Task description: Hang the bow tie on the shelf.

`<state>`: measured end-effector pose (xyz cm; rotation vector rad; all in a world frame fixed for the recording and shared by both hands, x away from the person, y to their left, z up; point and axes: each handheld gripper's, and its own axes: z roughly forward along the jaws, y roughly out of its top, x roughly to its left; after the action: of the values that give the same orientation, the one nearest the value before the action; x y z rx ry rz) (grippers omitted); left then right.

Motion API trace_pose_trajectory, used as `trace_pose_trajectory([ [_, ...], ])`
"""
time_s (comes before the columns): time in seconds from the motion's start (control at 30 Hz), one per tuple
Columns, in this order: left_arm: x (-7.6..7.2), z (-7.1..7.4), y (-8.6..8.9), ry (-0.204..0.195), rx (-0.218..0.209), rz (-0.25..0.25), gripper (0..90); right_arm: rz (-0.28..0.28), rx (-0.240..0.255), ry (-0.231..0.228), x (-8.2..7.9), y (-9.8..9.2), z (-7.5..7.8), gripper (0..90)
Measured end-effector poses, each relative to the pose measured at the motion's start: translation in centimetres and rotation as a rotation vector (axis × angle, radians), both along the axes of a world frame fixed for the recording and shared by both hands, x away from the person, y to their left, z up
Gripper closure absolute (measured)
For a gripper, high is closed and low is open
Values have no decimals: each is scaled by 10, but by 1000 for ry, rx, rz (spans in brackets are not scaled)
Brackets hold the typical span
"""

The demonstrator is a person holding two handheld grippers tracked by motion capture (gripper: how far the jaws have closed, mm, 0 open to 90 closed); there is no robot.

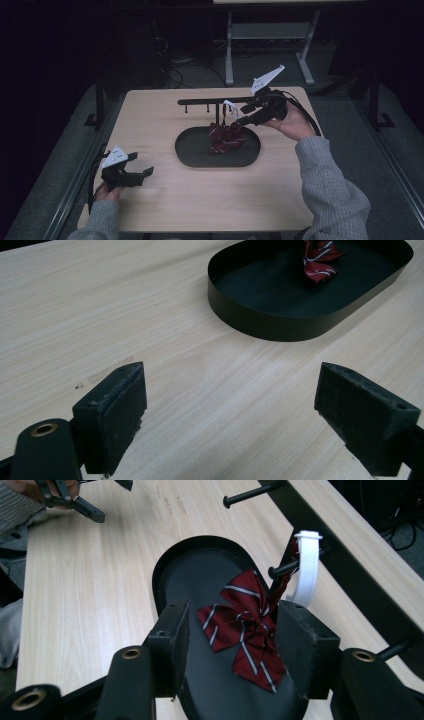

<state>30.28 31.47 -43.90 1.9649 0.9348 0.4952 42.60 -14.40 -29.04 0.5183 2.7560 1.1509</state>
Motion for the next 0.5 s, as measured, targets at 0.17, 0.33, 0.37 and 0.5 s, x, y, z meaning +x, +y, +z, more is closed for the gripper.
trace_pose_trajectory([
  [0.17,0,0,0,-3,0,0,130,-6,7,12,-3,-1,-2,468],
  [0.33,0,0,0,-3,6,-2,130,-1,1,8,-6,-2,-3,461],
  [0.37,0,0,0,-3,4,-2,130,2,-2,4,-6,-2,-3,458],
  [0.5,0,0,1,-4,2,-3,130,-4,-1,10,-9,-4,-6,455],
])
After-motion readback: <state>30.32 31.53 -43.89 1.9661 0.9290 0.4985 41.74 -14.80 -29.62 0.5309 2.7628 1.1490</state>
